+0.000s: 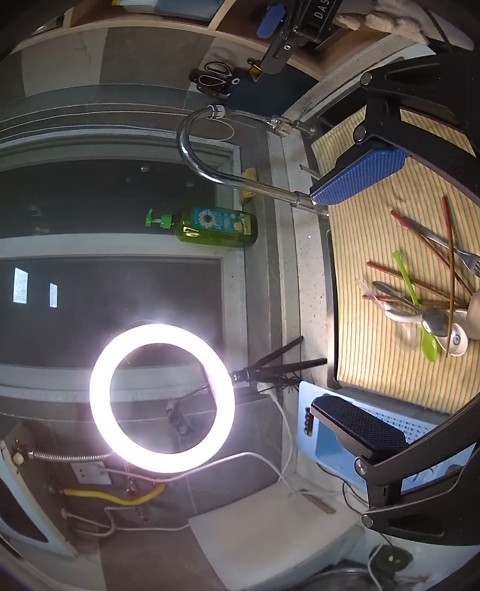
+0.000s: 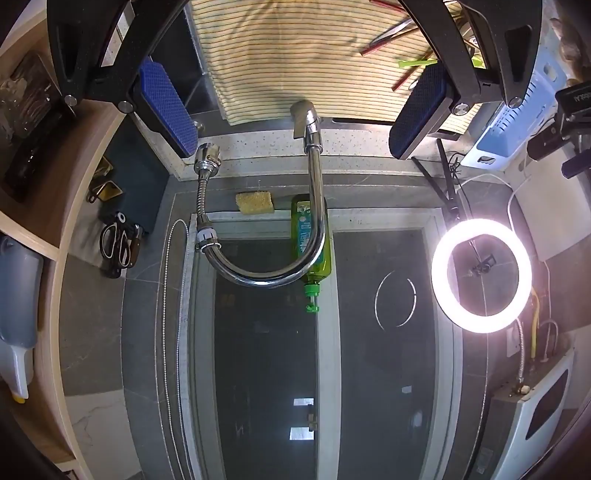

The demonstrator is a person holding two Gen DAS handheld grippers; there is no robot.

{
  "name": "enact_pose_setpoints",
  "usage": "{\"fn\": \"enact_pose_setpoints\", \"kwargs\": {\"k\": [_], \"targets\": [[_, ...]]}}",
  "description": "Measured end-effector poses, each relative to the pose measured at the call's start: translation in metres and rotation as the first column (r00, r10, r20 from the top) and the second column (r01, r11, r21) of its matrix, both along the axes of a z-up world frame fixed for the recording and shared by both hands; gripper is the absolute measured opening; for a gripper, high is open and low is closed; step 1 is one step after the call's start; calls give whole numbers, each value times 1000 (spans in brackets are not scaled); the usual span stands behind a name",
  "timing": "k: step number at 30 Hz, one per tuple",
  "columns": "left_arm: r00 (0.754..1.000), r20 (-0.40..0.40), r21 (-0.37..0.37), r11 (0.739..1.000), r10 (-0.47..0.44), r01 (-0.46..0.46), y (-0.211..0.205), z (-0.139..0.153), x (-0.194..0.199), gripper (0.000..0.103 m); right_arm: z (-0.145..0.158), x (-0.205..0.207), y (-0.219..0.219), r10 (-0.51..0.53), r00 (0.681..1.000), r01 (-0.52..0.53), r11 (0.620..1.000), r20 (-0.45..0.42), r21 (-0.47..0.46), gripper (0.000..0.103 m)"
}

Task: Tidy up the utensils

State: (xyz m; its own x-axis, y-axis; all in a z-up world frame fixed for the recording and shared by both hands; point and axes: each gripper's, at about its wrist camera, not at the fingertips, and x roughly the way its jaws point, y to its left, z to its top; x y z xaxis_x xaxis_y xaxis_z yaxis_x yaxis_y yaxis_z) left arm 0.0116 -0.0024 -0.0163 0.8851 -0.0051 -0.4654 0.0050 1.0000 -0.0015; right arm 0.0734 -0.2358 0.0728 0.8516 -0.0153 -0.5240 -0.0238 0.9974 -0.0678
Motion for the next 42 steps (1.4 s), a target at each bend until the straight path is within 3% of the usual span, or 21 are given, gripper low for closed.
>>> {"fn": "enact_pose_setpoints", "kwargs": {"k": [42], "targets": [[998,-48,8,999,-32,32,-13,-3,12,103,-17,9,-8,-5,998,7,999,-57,40,103]]}}
